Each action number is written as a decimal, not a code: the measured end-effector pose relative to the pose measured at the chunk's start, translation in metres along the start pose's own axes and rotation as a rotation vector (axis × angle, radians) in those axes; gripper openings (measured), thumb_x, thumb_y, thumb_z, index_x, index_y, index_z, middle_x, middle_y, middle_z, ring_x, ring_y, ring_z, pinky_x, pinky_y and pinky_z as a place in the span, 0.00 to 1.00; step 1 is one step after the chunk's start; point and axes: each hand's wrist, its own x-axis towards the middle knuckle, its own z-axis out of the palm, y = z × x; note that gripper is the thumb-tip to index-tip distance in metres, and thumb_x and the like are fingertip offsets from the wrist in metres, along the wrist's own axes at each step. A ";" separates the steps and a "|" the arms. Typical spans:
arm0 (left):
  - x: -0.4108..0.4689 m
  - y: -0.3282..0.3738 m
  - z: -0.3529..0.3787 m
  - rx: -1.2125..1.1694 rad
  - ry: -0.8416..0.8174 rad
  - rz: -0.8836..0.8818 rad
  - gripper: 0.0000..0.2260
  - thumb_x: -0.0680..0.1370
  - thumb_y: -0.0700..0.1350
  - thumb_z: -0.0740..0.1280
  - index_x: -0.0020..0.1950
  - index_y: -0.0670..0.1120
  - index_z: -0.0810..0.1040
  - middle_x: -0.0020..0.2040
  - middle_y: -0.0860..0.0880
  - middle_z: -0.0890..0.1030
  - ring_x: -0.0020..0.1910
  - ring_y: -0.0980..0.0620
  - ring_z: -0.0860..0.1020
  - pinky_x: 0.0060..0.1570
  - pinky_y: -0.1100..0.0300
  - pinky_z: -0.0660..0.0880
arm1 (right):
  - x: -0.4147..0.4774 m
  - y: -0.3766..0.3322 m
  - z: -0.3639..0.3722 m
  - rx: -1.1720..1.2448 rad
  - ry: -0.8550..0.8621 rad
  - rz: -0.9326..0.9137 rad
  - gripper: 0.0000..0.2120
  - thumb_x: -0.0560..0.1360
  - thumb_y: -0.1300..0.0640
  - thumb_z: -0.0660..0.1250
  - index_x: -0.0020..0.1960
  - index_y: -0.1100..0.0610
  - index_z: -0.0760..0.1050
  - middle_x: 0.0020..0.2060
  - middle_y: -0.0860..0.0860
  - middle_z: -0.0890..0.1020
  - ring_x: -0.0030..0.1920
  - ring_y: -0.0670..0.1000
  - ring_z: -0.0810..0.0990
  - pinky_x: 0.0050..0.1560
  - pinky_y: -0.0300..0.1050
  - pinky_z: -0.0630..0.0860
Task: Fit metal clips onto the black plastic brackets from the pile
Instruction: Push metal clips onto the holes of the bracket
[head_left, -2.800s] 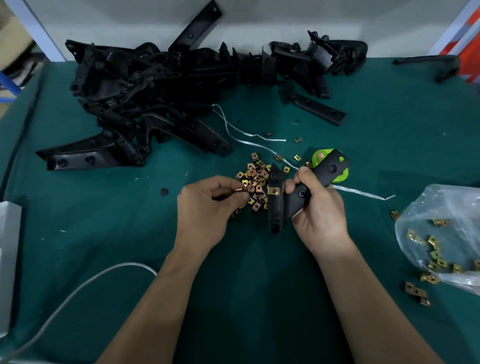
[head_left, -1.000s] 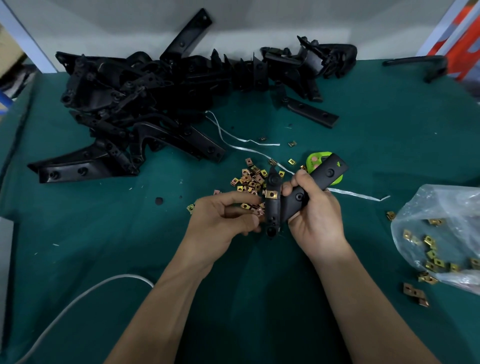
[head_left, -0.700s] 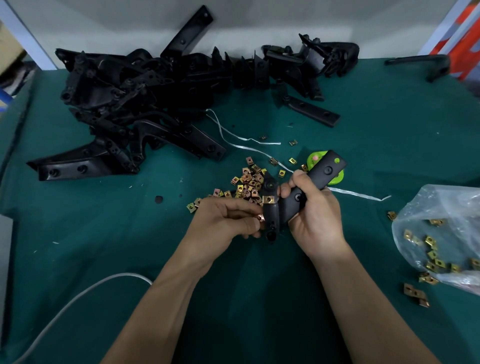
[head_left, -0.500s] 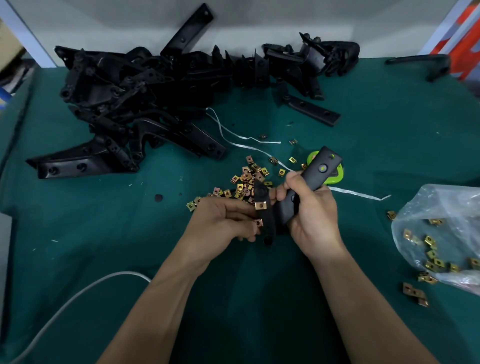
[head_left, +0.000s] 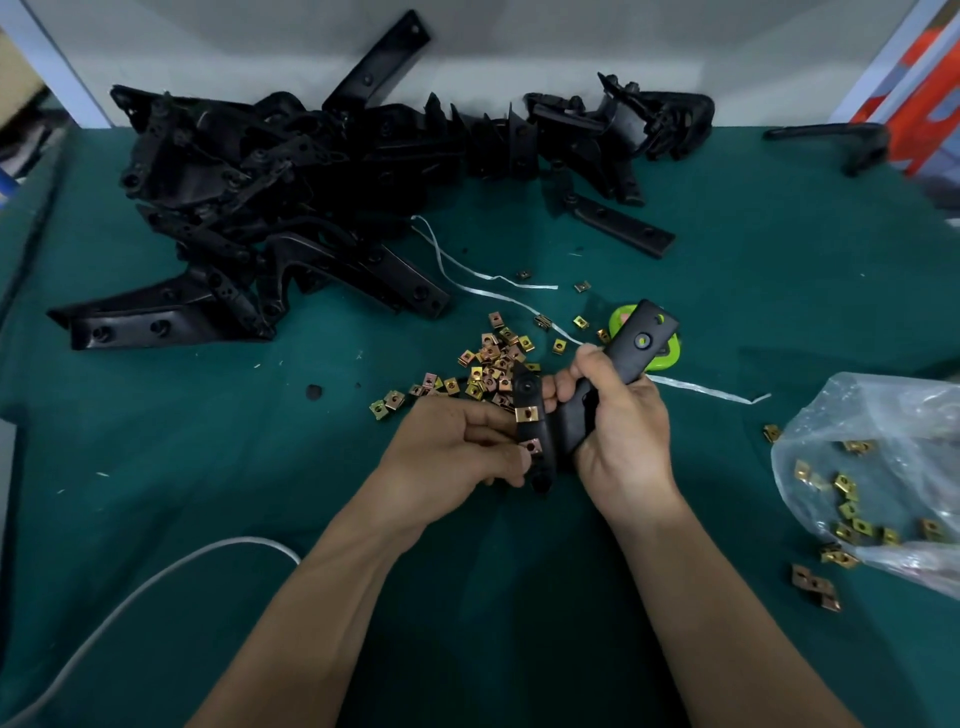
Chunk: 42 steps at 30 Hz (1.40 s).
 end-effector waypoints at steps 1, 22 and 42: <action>0.000 0.001 0.000 0.007 -0.007 -0.014 0.09 0.72 0.31 0.75 0.40 0.46 0.86 0.35 0.43 0.85 0.33 0.52 0.82 0.32 0.67 0.74 | 0.000 0.000 -0.001 0.010 -0.001 0.003 0.15 0.79 0.63 0.66 0.33 0.55 0.76 0.28 0.54 0.72 0.29 0.53 0.75 0.34 0.47 0.76; -0.005 0.004 -0.030 0.091 -0.104 -0.102 0.07 0.67 0.32 0.76 0.38 0.43 0.86 0.40 0.40 0.86 0.34 0.51 0.83 0.32 0.65 0.74 | 0.002 -0.012 0.004 0.057 0.064 0.085 0.15 0.80 0.64 0.65 0.34 0.58 0.73 0.27 0.54 0.70 0.27 0.51 0.72 0.30 0.43 0.74; 0.000 -0.008 0.009 0.013 -0.043 0.004 0.10 0.67 0.33 0.80 0.43 0.45 0.86 0.38 0.46 0.86 0.38 0.53 0.83 0.41 0.64 0.79 | 0.000 -0.007 0.003 -0.089 0.042 0.052 0.18 0.79 0.63 0.66 0.31 0.56 0.73 0.26 0.55 0.70 0.25 0.52 0.72 0.31 0.43 0.74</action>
